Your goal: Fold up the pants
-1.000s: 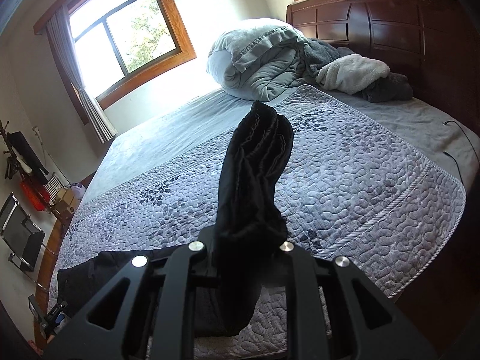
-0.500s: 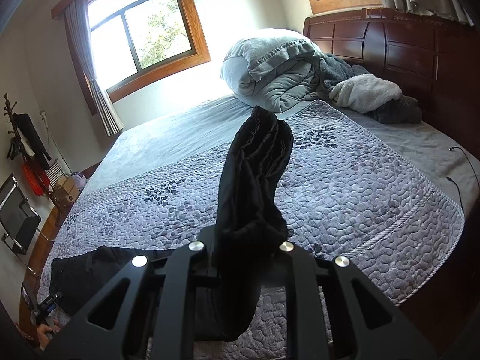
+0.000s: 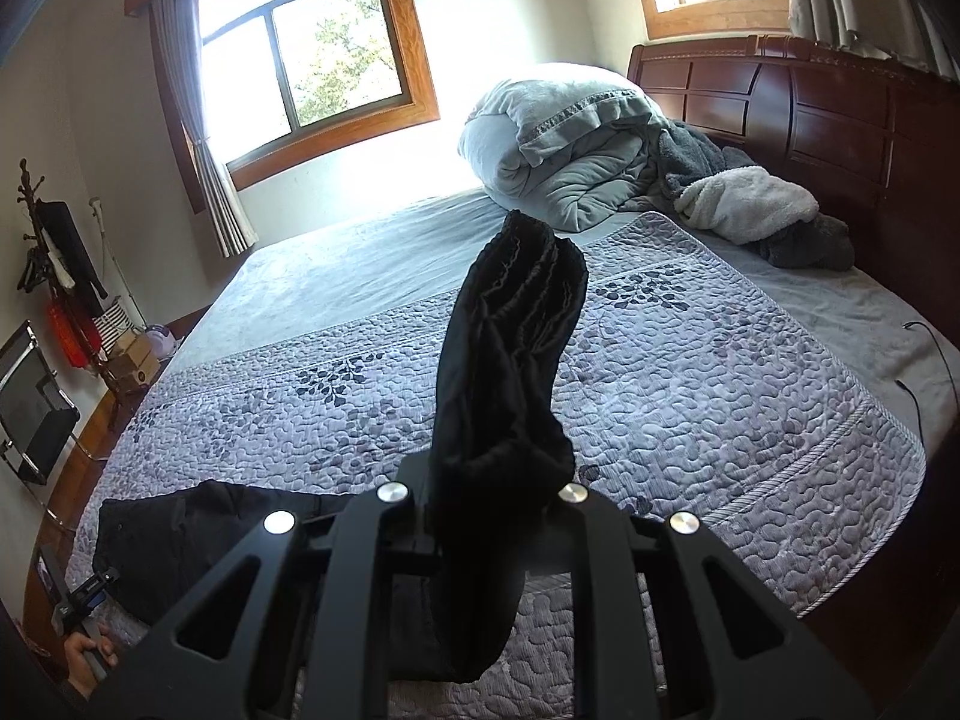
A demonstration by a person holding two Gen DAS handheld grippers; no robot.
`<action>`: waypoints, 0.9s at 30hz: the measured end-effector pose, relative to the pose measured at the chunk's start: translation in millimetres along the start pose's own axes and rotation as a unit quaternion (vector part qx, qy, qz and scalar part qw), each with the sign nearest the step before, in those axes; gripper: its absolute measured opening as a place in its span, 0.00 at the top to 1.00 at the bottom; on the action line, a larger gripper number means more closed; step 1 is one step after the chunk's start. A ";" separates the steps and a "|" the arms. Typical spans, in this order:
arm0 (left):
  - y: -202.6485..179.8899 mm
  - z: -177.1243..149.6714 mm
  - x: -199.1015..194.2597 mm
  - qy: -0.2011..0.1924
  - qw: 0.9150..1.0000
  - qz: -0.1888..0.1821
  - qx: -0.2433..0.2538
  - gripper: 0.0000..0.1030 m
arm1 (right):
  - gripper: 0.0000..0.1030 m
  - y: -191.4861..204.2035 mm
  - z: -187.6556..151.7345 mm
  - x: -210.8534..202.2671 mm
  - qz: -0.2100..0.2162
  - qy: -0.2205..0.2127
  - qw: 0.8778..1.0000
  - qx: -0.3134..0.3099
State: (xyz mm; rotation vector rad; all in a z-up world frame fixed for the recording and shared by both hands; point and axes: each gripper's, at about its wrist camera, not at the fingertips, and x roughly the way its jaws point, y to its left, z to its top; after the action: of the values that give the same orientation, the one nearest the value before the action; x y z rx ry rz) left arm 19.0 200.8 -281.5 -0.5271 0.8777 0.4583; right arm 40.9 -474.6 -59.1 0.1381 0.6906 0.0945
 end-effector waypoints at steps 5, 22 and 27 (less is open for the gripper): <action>2.9 -0.7 -2.5 -0.002 1.000 -0.006 -0.008 0.08 | 0.86 14.2 2.7 -3.7 -0.003 0.000 1.000 -0.019; 8.2 -1.8 -5.9 -0.006 0.999 -0.026 -0.018 0.08 | 0.85 64.5 5.1 -1.4 -0.007 0.012 0.997 -0.082; 13.0 -1.9 -6.8 -0.008 0.999 -0.035 -0.026 0.08 | 0.85 78.9 3.0 1.5 -0.005 0.017 0.995 -0.098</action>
State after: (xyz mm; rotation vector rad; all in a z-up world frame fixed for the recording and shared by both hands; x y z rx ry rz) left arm 6.5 208.7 -280.1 -0.5999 0.8313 0.4230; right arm 40.7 -396.8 -45.2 -0.0547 0.7115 0.1538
